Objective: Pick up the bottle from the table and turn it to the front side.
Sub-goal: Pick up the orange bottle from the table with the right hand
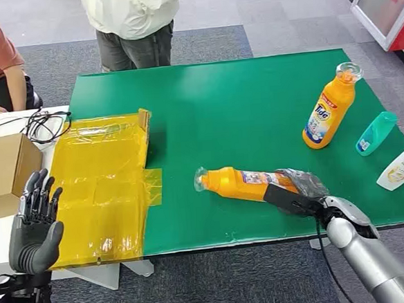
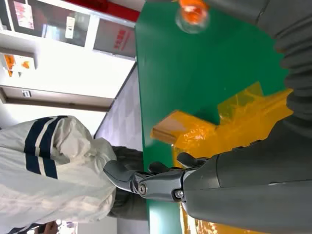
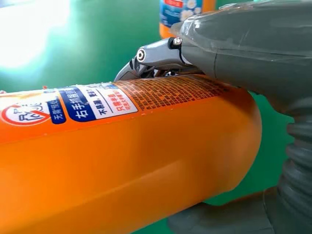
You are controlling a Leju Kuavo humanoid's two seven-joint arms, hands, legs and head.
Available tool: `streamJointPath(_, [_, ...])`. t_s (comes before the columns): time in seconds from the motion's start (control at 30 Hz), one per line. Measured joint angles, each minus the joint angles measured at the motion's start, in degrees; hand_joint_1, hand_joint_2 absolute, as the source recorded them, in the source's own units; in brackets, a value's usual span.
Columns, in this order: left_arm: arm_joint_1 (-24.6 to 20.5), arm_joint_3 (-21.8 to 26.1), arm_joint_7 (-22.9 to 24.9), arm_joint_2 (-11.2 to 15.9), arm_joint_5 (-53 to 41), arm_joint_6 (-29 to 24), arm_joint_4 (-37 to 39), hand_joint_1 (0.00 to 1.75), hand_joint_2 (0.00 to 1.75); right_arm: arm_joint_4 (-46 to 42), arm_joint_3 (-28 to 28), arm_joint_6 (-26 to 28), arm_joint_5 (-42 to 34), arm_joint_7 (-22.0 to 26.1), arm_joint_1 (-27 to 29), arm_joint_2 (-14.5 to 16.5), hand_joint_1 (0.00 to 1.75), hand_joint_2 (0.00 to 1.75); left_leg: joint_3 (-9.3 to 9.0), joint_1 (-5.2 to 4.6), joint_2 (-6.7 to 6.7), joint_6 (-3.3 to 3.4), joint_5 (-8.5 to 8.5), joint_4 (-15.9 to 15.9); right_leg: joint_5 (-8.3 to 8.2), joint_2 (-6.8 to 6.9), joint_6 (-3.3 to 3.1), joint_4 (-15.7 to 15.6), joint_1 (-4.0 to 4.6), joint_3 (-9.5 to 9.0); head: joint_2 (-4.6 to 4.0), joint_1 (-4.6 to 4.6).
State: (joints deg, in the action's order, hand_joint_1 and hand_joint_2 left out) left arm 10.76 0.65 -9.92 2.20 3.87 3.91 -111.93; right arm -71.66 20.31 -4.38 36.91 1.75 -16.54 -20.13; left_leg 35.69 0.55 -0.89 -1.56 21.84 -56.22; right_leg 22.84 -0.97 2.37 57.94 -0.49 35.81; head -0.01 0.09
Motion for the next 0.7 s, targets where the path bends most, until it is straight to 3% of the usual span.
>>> streamJointPath(0.47, [-7.2,-4.2,-1.3,1.1,-2.4,-4.0,5.4,0.0,0.0,-9.2,-8.8,-2.3,-30.6,3.8,0.9,9.0,1.75,1.75,0.0,-0.01,0.0,0.0,-0.02,0.0,-0.01,0.0,0.0,0.0,0.0,0.0,0.01,0.01])
streamJointPath(0.6, [-9.9,-5.9,-1.4,1.3,-3.8,-5.5,7.3,0.0,1.75,-11.5,-9.1,-2.2,-35.0,4.6,1.0,11.0,1.75,1.75,0.0,0.0,0.0,-0.01,-0.03,0.0,-0.01,0.0,0.0,0.0,0.0,0.0,0.01,0.0])
streamJointPath(0.7, [-12.6,-7.5,-1.8,1.3,-2.8,-5.2,9.0,0.0,1.75,-13.1,-8.3,-2.6,-35.6,5.5,0.6,12.0,1.75,1.75,0.0,0.0,0.0,-0.02,-0.04,0.0,-0.01,0.0,0.0,0.0,0.0,0.0,0.01,0.01])
